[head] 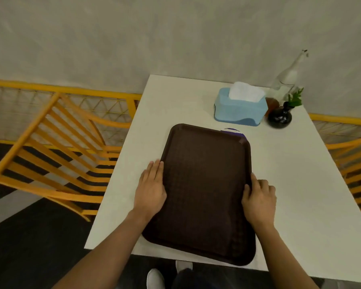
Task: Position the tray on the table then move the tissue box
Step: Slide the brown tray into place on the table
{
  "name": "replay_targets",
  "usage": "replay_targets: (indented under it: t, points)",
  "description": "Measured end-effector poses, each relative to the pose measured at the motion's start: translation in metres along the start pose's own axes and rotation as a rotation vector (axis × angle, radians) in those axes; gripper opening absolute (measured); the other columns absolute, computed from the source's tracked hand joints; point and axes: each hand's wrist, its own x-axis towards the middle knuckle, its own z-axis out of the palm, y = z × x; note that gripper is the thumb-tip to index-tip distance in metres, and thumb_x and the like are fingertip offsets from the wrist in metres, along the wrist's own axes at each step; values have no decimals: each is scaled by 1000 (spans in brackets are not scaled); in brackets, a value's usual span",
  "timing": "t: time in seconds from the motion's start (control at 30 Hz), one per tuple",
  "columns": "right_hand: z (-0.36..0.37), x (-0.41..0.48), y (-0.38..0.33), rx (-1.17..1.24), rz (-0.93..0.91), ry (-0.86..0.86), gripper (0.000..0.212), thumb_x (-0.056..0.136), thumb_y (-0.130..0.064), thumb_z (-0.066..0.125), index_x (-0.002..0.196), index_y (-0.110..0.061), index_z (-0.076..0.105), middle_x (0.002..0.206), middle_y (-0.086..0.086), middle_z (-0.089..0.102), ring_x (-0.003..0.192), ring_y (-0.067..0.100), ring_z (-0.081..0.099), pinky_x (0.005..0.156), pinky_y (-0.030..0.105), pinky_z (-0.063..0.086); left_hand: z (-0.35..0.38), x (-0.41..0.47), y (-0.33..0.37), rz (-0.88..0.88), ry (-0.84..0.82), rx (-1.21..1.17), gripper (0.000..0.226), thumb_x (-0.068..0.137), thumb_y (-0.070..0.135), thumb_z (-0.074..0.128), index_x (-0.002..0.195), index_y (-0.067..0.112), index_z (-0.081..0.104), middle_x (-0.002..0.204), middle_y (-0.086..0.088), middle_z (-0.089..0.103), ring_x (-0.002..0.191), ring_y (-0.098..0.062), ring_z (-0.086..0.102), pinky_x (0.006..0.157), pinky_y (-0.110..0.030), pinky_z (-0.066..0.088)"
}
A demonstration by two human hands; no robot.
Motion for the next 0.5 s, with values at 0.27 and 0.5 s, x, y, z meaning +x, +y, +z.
replay_targets:
  t: [0.27, 0.5]
  points:
    - [16, 24, -39, 33, -89, -89, 45, 102, -24, 47, 145, -9, 47, 141, 15, 52, 129, 38, 40, 102, 57, 40, -15, 4, -29, -139, 40, -11, 63, 101, 17, 40, 160, 14, 18, 167, -4, 21, 155, -21, 11, 126, -38, 11]
    - [28, 41, -75, 52, -144, -141, 47, 102, -23, 48, 146, -8, 45, 144, 16, 51, 133, 38, 41, 110, 55, 36, -24, 7, -55, -203, 82, 19, 64, 99, 15, 43, 159, 12, 22, 165, -6, 26, 154, -22, 17, 124, -36, 11]
